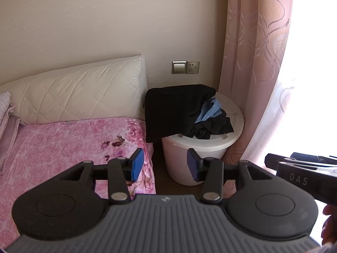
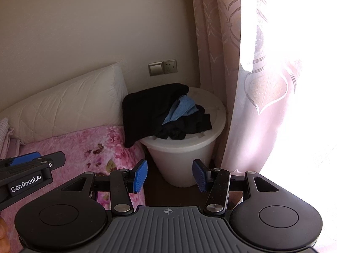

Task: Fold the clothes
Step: 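Move both grippers toward the black garment on the white hamper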

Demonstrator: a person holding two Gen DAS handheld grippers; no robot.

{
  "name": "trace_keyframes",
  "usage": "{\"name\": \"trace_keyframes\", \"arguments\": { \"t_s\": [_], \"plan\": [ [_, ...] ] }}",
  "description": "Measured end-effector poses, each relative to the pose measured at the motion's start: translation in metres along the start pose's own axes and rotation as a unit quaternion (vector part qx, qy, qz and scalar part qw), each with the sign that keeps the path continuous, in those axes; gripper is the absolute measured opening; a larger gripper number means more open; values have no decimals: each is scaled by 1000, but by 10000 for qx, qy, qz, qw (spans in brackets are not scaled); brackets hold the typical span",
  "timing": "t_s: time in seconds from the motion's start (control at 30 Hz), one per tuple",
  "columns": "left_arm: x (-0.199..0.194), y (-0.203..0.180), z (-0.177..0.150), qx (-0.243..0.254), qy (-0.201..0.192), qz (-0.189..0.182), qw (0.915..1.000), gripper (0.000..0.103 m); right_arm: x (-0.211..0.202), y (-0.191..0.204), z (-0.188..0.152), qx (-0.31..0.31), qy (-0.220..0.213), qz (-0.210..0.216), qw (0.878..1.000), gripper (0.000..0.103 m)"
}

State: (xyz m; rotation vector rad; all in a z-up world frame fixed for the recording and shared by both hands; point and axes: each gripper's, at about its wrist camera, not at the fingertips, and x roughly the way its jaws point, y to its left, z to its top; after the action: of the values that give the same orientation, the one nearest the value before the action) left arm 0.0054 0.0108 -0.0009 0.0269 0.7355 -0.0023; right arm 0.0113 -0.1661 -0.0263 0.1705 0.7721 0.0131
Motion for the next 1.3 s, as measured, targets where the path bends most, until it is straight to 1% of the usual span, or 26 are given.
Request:
{"name": "trace_keyframes", "arguments": {
  "t_s": [0.17,0.23,0.4,0.67,0.93,1.3],
  "plan": [
    [18,-11,7,22,62,39,10000,41,-2,10,1,21,24,68,10000,52],
    [21,-11,11,59,41,-22,10000,41,-3,11,1,-11,22,87,10000,52],
    [21,-4,8,31,-5,-80,10000,41,4,9,6,-75,14,95,9999,52],
    [31,26,0,-113,-7,-164,9998,41,11,17,9,-222,20,165,9996,52],
    [41,43,-3,-168,66,-259,9995,41,15,22,4,-347,19,146,9993,52],
    [51,59,0,-117,136,-322,9993,41,28,32,8,-358,71,125,9993,52]
  ]
}}
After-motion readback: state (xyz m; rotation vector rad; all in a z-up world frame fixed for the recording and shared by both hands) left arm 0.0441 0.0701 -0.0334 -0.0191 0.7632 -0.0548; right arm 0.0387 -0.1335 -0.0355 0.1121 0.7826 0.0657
